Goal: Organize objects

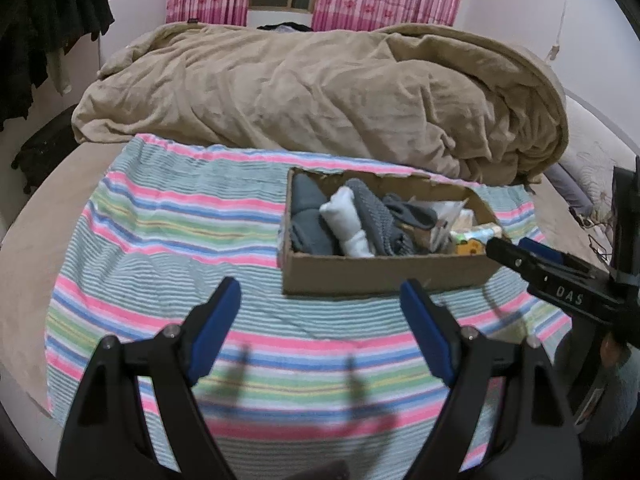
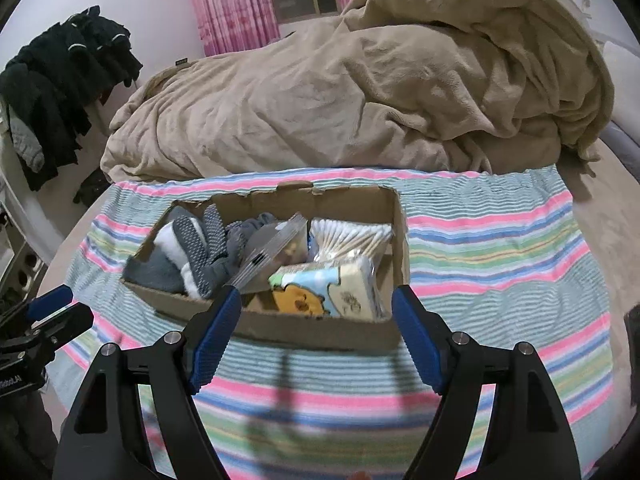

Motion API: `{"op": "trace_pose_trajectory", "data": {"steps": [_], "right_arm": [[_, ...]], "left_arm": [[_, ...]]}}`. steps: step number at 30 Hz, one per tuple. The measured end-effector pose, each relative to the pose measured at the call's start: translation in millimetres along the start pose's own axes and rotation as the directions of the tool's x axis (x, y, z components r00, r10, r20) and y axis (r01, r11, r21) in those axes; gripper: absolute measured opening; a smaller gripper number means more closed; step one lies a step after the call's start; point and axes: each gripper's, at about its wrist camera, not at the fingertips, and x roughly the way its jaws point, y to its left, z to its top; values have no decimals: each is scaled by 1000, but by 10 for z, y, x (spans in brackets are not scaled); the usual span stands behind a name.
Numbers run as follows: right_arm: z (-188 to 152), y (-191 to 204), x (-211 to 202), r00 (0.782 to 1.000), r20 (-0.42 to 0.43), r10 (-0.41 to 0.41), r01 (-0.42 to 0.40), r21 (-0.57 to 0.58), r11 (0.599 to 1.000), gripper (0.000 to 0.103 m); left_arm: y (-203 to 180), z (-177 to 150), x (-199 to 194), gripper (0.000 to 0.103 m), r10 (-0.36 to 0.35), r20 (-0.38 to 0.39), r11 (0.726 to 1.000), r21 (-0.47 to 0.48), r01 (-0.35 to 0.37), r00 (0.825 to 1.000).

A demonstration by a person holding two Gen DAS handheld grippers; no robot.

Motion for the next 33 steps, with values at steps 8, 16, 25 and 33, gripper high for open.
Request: {"op": "trace_pose_trajectory", "data": {"steps": [8, 16, 25, 33], "right_arm": [[-133, 159, -301, 1000, 4, 11, -11, -18, 1000, 81], [-317, 294, -607, 1000, 1, 24, -24, -24, 999, 81], [-540, 464, -913, 1000, -7, 22, -22, -32, 999, 81], [-727, 595, -1145, 1000, -1, 17, -17, -39, 999, 81]], "left_arm": [[8, -137, -336, 83, -7, 12, 1000, -16, 7, 1000], [3, -353, -595, 83, 11, -2, 999, -41, -11, 1000], [18, -583, -847, 93, 20, -22, 999, -41, -21, 1000], [-23, -750, -1085, 99, 26, 6, 1000, 17, -26, 1000]]}}
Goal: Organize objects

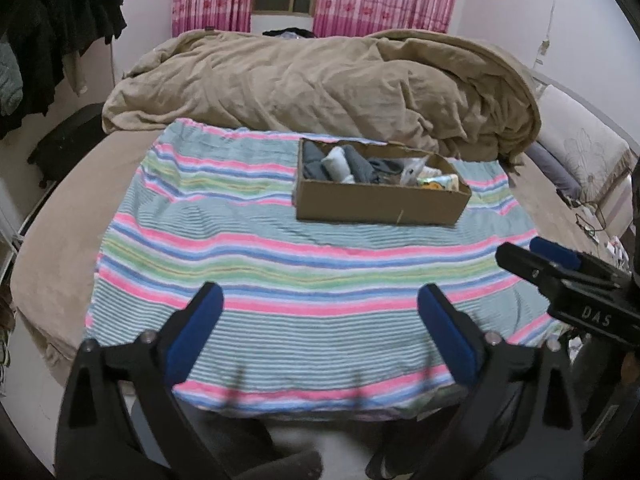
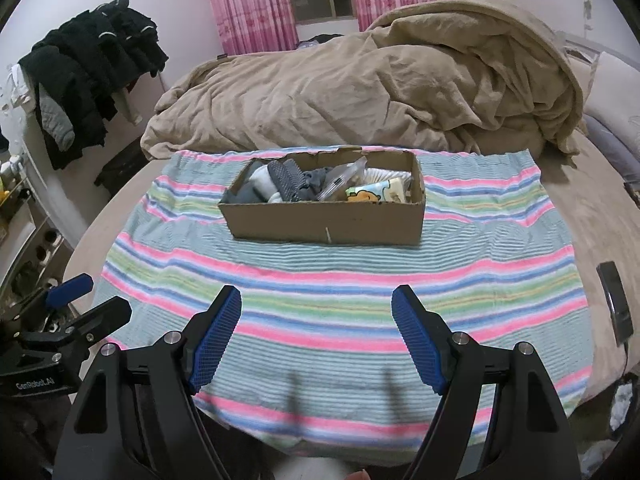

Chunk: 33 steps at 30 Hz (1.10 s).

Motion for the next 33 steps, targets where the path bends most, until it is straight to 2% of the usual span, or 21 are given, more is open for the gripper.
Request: {"op": "trace_pose_trajectory", "data": {"steps": [14, 33], "right_arm": [[-27, 48, -132, 1000, 17, 0, 0, -6, 1000, 81], [-25, 53, -129, 1000, 9, -3, 3, -5, 1000, 81]], "left_arm": [[-38, 18, -165, 99, 4, 34, 1000, 6, -4, 999], [-59, 52, -128, 99, 9, 28, 1000, -3, -9, 1000]]}}
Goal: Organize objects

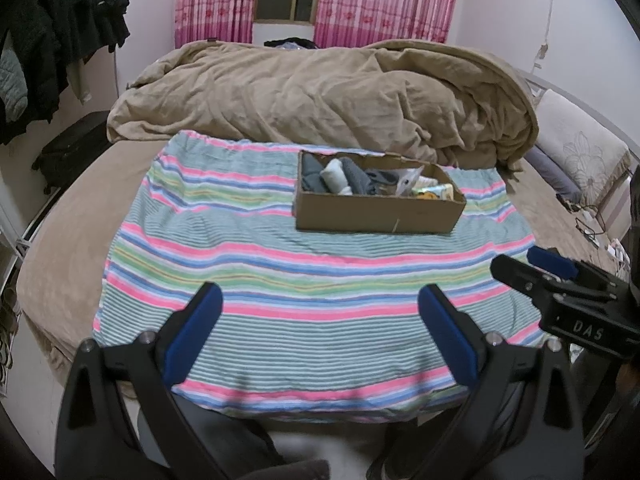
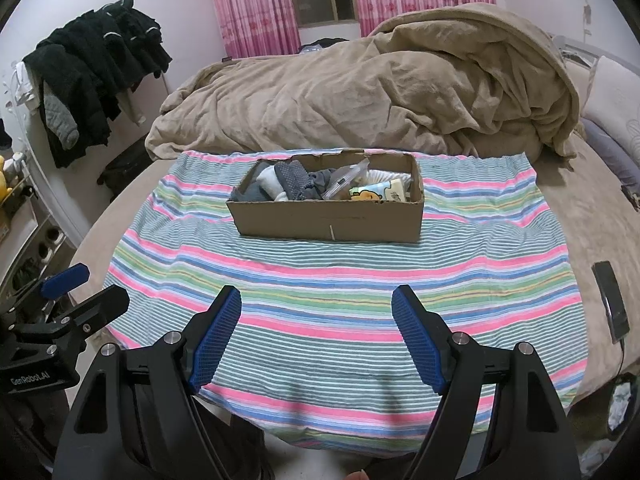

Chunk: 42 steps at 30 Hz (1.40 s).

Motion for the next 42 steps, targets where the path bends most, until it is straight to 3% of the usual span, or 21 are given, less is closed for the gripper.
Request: {"op": "trace_pose_trajectory", "data": {"steps": [25, 42], "right_arm": [[22, -68, 102, 1000, -4, 17, -17, 14, 1000, 81], [83, -155, 305, 1000, -28, -4, 4, 21, 1000, 81]], "left_arm": [[-94, 40, 68, 99, 5, -2, 1000, 4, -5, 1000], [-94, 70, 333, 99, -5, -30, 1000, -1, 5, 1000]]}}
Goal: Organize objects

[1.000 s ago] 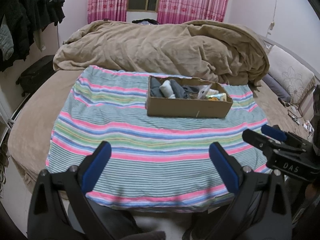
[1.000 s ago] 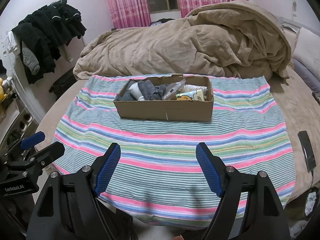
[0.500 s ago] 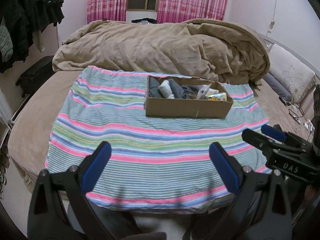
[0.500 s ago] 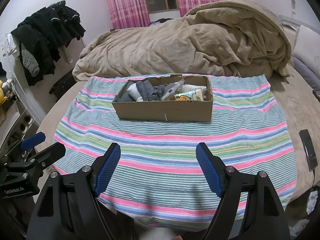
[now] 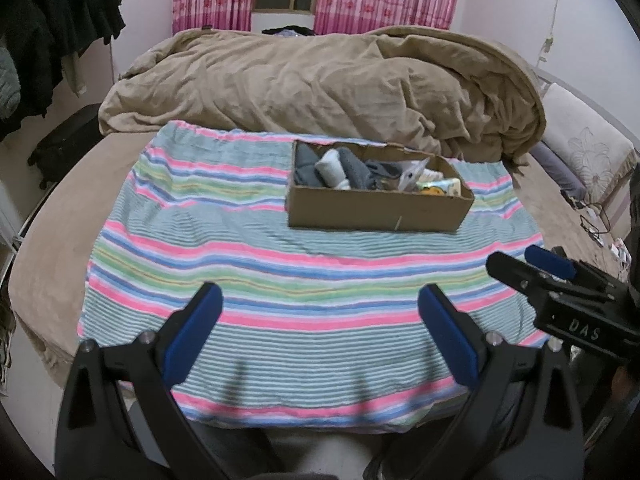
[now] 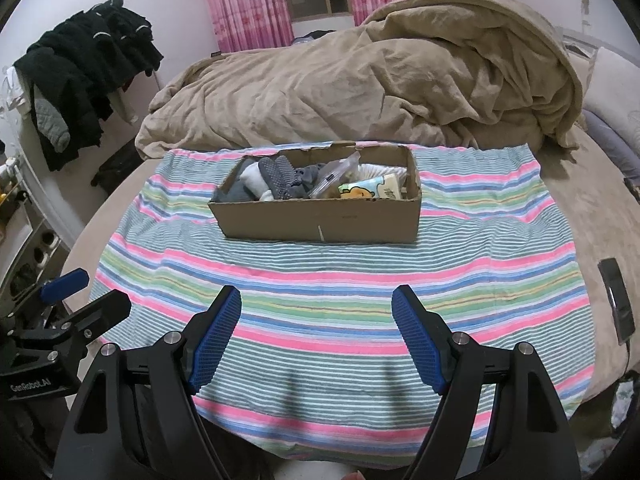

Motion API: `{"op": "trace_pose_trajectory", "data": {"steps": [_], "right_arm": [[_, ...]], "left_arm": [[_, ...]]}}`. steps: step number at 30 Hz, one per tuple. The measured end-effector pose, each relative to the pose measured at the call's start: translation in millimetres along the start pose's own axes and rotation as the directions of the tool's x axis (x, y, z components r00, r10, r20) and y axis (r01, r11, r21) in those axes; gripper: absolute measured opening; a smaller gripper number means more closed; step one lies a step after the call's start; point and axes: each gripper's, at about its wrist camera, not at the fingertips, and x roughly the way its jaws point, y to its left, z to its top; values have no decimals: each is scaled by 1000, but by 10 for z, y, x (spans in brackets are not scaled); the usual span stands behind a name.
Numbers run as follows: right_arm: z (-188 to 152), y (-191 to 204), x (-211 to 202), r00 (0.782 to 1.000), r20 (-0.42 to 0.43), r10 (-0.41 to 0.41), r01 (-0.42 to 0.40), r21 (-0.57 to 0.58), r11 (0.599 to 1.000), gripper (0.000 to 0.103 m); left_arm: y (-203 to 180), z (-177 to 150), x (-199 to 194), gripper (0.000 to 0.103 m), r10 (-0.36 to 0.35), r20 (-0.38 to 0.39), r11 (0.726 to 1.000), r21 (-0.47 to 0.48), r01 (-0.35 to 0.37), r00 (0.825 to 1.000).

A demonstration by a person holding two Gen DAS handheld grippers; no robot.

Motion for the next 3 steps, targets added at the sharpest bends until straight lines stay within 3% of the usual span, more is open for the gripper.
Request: {"op": "trace_pose_trajectory", "data": {"steps": [3], "right_arm": [[4, -19, 71, 1000, -9, 4, -4, -4, 1000, 81]], "left_arm": [[33, 22, 51, 99, -14, 10, 1000, -5, 14, 1000]]}}
